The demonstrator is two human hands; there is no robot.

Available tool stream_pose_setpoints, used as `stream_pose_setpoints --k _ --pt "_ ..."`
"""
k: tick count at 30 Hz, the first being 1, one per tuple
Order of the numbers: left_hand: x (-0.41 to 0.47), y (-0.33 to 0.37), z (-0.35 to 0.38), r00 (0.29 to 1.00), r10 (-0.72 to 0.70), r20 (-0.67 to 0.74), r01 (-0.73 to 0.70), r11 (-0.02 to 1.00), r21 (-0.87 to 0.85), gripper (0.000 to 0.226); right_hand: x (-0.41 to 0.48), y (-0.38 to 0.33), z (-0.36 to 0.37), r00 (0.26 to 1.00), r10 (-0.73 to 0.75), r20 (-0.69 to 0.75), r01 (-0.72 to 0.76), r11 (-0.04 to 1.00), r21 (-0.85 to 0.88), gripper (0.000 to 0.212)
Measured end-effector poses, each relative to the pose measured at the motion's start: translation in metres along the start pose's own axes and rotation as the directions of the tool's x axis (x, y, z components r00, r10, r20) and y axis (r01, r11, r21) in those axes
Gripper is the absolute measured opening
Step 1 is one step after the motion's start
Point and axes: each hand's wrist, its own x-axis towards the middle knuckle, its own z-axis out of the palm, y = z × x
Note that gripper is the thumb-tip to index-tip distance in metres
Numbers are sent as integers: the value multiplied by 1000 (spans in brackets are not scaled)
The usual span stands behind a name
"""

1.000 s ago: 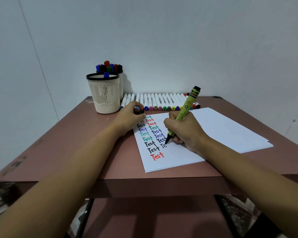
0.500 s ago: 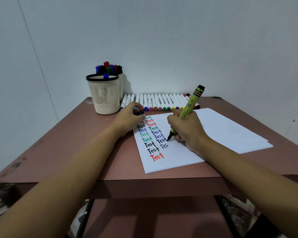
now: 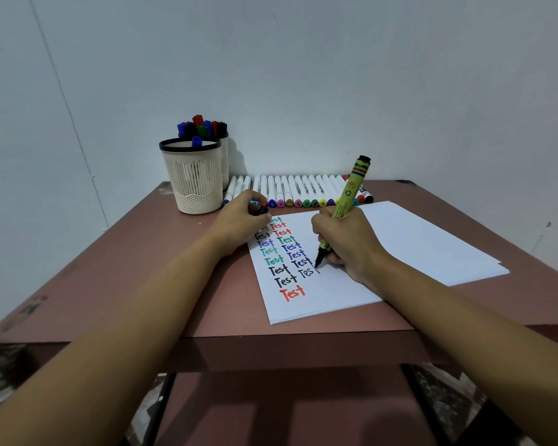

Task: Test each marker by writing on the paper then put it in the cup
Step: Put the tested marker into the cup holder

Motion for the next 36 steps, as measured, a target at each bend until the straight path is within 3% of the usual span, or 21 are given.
stream_pose_setpoints --k 9,16,22,26,30,36 --pt "-2 0 -1 1000 21 4 -21 999 38 27 3 2 2 998 -32 -49 31 999 -24 42" --pt "-7 7 3 982 185 -30 -171 950 263 32 12 -3 -10 995 80 -55 -52 917 394 34" --pt "-18 17 3 946 324 -20 -314 929 195 29 19 -5 -11 993 110 -35 -78 866 494 38" --pt "-21 19 6 942 333 44 -335 923 190 33 22 -7 -12 990 138 -22 -98 796 598 28" --pt "-20 18 7 946 322 29 -322 931 171 26 23 -5 -12 994 102 -26 -66 800 596 17" --pt "-25 22 5 931 363 35 -364 918 156 25 21 -5 -11 998 57 13 -54 809 585 19"
